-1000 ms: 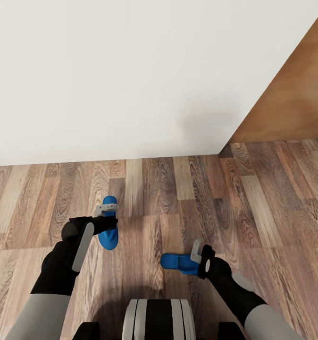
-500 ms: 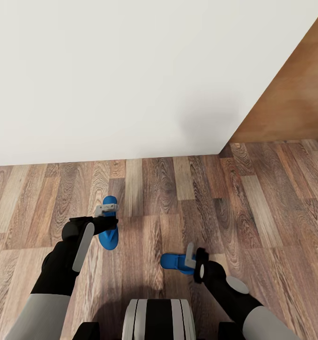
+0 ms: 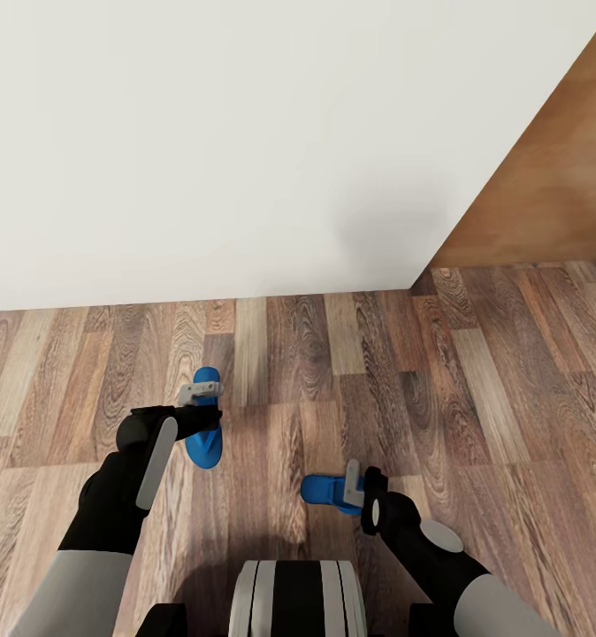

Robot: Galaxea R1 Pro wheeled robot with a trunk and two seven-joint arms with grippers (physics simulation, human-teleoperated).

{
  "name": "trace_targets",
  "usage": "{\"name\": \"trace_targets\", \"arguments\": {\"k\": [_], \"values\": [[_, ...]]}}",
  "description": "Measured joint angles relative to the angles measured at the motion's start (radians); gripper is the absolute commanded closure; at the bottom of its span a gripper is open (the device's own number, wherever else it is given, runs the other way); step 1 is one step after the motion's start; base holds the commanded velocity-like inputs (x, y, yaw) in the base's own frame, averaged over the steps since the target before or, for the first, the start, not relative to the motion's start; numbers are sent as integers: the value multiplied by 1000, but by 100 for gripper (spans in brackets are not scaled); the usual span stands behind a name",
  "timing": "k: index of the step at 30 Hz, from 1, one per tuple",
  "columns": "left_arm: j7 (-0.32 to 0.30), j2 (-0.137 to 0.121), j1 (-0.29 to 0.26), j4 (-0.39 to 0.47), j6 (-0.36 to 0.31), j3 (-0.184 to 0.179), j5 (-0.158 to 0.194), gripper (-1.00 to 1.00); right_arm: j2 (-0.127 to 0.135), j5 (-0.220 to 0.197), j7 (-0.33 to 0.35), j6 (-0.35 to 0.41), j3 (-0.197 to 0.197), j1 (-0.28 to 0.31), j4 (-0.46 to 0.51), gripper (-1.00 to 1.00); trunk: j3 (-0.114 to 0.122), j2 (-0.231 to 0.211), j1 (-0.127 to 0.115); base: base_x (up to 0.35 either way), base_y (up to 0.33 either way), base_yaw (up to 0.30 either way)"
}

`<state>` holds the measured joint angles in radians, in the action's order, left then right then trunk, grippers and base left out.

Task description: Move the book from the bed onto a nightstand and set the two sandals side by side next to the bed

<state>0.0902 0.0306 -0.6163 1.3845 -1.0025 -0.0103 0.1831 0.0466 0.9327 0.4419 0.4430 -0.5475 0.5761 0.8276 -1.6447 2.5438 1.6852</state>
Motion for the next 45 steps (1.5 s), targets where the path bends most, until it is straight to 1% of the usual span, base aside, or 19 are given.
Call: {"name": "trace_targets", "arguments": {"k": [7, 10, 14, 15, 16, 17, 23, 28, 34, 45], "values": [[0, 0, 0, 1, 0, 0, 0, 100, 0, 0, 0, -3, -3, 0, -2, -100, 0, 0, 0, 0, 0, 0], [0, 0, 0, 1, 0, -1, 0, 100, 0, 0, 0, -18, -4, 0, -3, -100, 0, 0, 0, 0, 0, 0], [0, 0, 0, 0, 0, -1, 0, 100, 0, 1, 1, -54, -5, 0, -9, -100, 0, 0, 0, 0, 0, 0], [-1, 0, 0, 0, 0, -2, 0, 100, 0, 2, 1, -70, -4, -1, -28, -100, 0, 0, 0, 0, 0, 0], [-1, 0, 0, 0, 0, -2, 0, 100, 0, 3, 0, -102, -1, 0, -64, -100, 0, 0, 0, 0, 0, 0], [-1, 0, 0, 0, 0, -2, 0, 100, 0, 3, 0, -106, -1, 0, -68, -100, 0, 0, 0, 0, 0, 0], [-1, 0, 0, 1, 0, -2, 0, 100, 1, 4, -3, -113, 1, 0, -78, -100, 0, 0, 0, 0, 0, 0], [-1, 0, 0, 1, 0, -1, 0, 100, 0, 4, -1, -115, 3, 3, -121, -100, 0, 0, 0, 0, 0, 0], [-1, 0, 0, 0, 0, -1, 0, 100, 1, -4, 1, -113, 3, 5, -122, -100, 0, 0, -1, 0, 0, 0], [-1, 0, 0, 1, 0, -1, 0, 100, 1, -4, -1, -114, 3, 4, -122, -100, 0, 0, -1, 0, 0, 0]]}}
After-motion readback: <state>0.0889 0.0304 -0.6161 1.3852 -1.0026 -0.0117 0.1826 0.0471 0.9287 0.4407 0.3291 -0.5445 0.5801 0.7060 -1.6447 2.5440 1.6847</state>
